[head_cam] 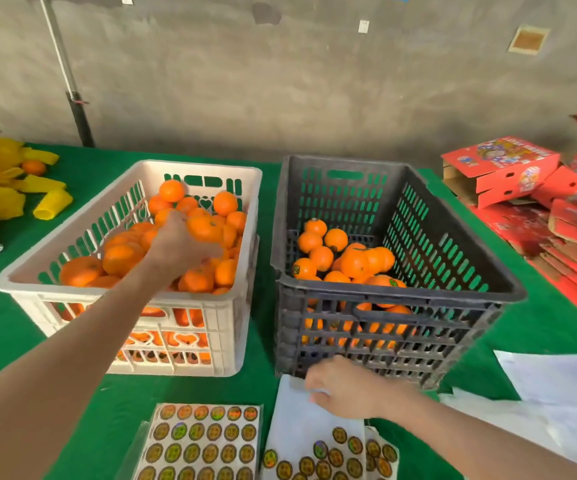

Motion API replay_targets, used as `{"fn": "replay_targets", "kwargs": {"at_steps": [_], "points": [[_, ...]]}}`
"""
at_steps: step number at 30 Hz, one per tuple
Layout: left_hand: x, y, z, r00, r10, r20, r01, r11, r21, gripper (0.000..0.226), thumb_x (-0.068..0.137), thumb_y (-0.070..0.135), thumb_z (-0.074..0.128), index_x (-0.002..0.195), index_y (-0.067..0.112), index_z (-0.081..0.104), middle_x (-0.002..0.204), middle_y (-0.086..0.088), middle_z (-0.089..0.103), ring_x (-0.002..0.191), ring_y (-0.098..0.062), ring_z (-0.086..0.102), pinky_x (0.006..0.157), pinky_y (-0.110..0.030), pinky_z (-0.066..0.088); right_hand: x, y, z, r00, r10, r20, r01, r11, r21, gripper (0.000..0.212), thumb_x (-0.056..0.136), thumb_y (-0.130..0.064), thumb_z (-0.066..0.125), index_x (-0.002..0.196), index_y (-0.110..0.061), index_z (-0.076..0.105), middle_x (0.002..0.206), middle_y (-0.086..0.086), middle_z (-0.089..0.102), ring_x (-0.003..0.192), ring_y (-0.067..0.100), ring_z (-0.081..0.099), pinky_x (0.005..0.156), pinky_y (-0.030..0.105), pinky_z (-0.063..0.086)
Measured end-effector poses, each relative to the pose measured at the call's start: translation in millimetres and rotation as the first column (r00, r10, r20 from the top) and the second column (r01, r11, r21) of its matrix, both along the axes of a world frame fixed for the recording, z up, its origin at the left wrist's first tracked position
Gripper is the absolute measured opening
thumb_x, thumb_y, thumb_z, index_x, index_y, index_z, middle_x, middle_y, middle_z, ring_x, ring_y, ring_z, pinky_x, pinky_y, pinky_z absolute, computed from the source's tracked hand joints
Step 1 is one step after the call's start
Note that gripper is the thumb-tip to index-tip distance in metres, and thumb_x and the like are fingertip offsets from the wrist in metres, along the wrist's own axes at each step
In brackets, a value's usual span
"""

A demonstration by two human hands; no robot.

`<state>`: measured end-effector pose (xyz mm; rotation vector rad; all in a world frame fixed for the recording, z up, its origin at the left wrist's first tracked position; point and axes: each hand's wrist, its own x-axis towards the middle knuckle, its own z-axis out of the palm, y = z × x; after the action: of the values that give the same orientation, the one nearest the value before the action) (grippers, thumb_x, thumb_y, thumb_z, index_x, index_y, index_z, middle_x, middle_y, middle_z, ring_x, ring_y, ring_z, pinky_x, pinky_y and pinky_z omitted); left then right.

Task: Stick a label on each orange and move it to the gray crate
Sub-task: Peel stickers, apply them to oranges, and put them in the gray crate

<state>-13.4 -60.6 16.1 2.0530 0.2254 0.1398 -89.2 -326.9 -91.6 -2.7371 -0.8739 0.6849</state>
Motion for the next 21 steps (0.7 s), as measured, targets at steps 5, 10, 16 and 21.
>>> {"fn": "replay_targets", "kwargs": {"at_steps": [5,10,16,21], "points": [[-53.5,-18.1,-3.6,0.988,-0.111,0.106,0.122,0.987,-0.103,0.073,0.063,0.018,0.086,0.125,0.025,0.047,0.116,-0.001,0.059,0.101,-0.023,0.06,0.085,-0.043,0.052,-5.7,-31.1,-53.2,0.952,-0.306,0.004,0.297,0.921,-0.253,0.048,0.096,-0.039,0.044,0.13,-0.005,0.048,0.131,0.015,0.052,0.119,0.031,0.05,0.094,0.038,0.043],[-106.9,-55.9,-48.8,0.96,-0.278,-0.031,0.261,0.931,-0.254,0.083,0.04,0.034,0.093,0.115,0.022,0.06,0.1,-0.005,0.068,0.092,-0.024,0.066,0.079,-0.038,0.054,-7.6,-26.1,-57.4,0.899,-0.438,0.0,0.436,0.896,-0.084,0.031,0.091,-0.023,0.052,0.12,-0.014,0.059,0.119,0.005,0.06,0.112,0.022,0.054,0.095,0.032,0.044],[-132.2,-70.1,-116.9,0.811,-0.504,-0.297,0.32,0.807,-0.497,0.069,0.035,0.046,0.078,0.098,0.02,0.068,0.09,0.004,0.074,0.093,-0.016,0.064,0.081,-0.025,0.045,-13.5,-32.2,-30.3,0.929,-0.362,-0.073,0.364,0.867,0.34,0.008,0.09,-0.009,0.058,0.083,-0.013,0.059,0.076,-0.017,0.048,0.076,0.01,0.049,0.072,0.023,0.038],[-132.4,-78.0,-136.9,0.792,-0.544,-0.276,0.298,0.74,-0.604,0.081,0.038,0.043,0.085,0.108,0.006,0.065,0.101,-0.007,0.073,0.097,-0.02,0.068,0.085,-0.028,0.049,-17.8,-35.4,-13.6,0.894,-0.413,-0.177,0.437,0.707,0.556,0.009,0.089,-0.011,0.063,0.088,-0.02,0.061,0.089,-0.016,0.056,0.082,0.002,0.054,0.072,0.014,0.043]]}}
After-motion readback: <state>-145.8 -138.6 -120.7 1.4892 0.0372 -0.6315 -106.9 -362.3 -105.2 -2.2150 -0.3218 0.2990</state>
